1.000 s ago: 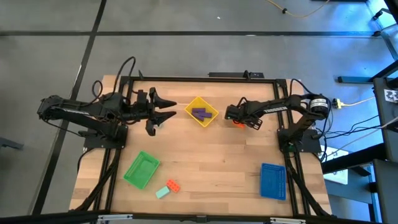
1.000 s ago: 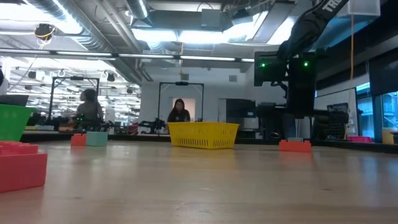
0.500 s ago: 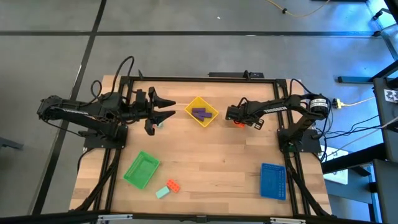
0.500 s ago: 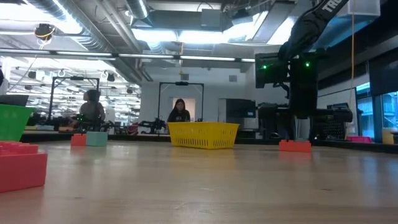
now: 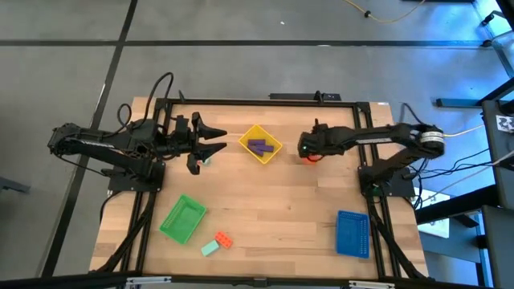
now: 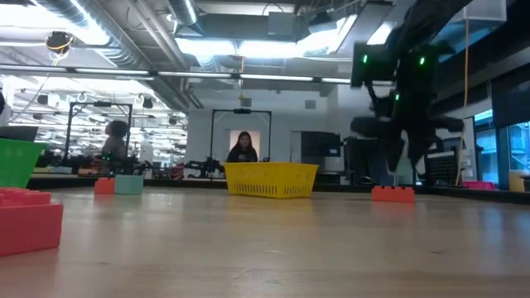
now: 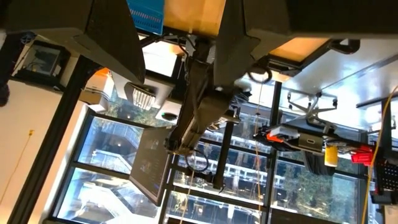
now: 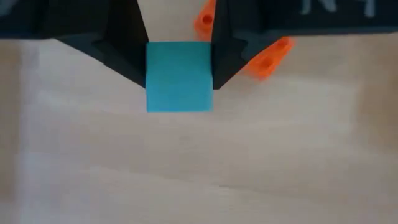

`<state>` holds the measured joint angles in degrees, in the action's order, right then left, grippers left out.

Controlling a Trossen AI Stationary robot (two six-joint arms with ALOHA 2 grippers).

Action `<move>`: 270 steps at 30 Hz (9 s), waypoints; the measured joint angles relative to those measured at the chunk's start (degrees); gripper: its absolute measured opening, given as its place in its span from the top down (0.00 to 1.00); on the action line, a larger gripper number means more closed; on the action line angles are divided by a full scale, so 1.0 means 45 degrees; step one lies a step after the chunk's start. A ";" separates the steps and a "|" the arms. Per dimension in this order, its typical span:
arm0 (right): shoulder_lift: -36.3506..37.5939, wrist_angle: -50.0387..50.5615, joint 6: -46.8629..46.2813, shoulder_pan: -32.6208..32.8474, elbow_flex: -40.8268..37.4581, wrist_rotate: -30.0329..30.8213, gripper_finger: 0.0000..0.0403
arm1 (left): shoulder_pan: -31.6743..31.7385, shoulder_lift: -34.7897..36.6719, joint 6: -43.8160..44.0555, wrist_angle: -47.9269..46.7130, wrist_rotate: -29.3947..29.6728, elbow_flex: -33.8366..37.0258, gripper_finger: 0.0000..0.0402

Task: Sort & place blocks by color
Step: Put the top right light blue block into the blue bin, then put the top light blue block into the blue bin

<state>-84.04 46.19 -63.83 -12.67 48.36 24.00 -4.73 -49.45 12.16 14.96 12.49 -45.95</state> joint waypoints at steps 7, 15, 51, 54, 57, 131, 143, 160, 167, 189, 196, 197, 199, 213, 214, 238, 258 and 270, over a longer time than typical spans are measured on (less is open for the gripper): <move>0.2285 -0.1645 0.5235 0.0891 0.0000 -0.1911 0.67 | 0.0000 -0.0005 0.0196 -0.0107 -0.0316 0.0000 0.54; 0.3411 -0.8379 0.6605 0.1582 -0.1568 -0.5049 0.67 | 0.0000 -0.0005 0.0401 -0.0112 -0.0093 0.0000 0.54; 0.3389 -1.5996 0.8543 0.1692 -0.0559 -0.7274 0.67 | -0.0005 -0.0748 0.0940 -0.0366 -0.0244 0.0010 0.54; 0.3389 -1.5896 0.8412 0.1692 -0.0430 -0.7676 0.67 | 0.0000 -0.0748 0.0933 -0.0364 -0.0113 0.0010 0.54; 0.3389 -1.4383 0.7939 0.1713 0.0238 -0.8795 0.67 | 0.0000 -0.0748 0.0933 -0.0364 -0.0121 0.0010 0.54; 0.4436 -0.2451 0.0323 1.0568 -0.0764 -0.4798 0.43 | -0.0004 -0.0748 0.1224 -0.0258 0.0641 0.0005 0.54; 0.4125 -1.3373 0.8880 0.4872 -0.1049 -0.3614 0.43 | -0.0005 -0.0743 0.1157 -0.0253 -0.0342 -0.0010 0.54; 0.4122 -1.4984 1.2970 0.4266 -0.1049 -0.3583 0.43 | -0.0005 -0.0743 -0.0170 -0.0549 -0.0612 -0.0010 0.54; 0.4122 -1.4984 1.2895 0.4266 -0.1049 -0.3573 0.43 | -0.0003 -0.0743 0.0298 -0.0661 -0.0383 -0.0010 0.54; 0.4113 -1.4880 1.2239 0.4266 -0.1049 -0.3563 0.43 | 0.1744 -0.4312 0.9846 -1.4685 0.1312 -0.0092 0.54; 0.4113 -1.4870 1.2200 0.4266 -0.1054 -0.3563 0.43 | 0.2003 -0.5923 0.9831 -1.4572 0.1449 -0.0097 0.54; 0.4113 -1.4847 1.2200 0.4266 -0.1054 -0.3563 0.43 | 0.2058 -0.6065 0.9767 -1.4481 0.1467 -0.0097 0.54; 0.4113 -1.4804 1.2200 0.4266 -0.1054 -0.3563 0.43 | 0.2212 -0.6211 0.9514 -1.4437 0.1400 -0.0097 0.53; 0.4113 -1.4571 1.2239 0.4266 -0.1054 -0.3563 0.43 | 0.3095 -0.6261 0.9197 -1.3898 0.1304 -0.0097 0.40; 0.4113 -1.4571 1.2244 0.4266 -0.1054 -0.3563 0.43 | 0.3152 -0.6261 0.9225 -1.3808 0.1316 -0.0097 0.40; 0.4117 -1.4271 1.2254 0.4266 -0.1054 -0.3563 0.43 | 0.3347 -0.8748 0.9506 -1.2548 0.0221 -0.0083 0.40; 0.4117 -1.4212 1.2278 0.4271 -0.1054 -0.3563 0.43 | 0.3347 -0.8772 0.9745 -1.2493 -0.0512 0.0439 0.52; 0.4117 -1.4202 1.2257 0.4270 -0.1054 -0.3563 0.43 | 0.3342 -0.8705 0.9301 -1.1972 -0.0365 0.0498 0.68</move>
<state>-65.52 -17.72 -8.67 6.54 43.62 7.97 10.31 -88.62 54.02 -38.91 10.85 -43.71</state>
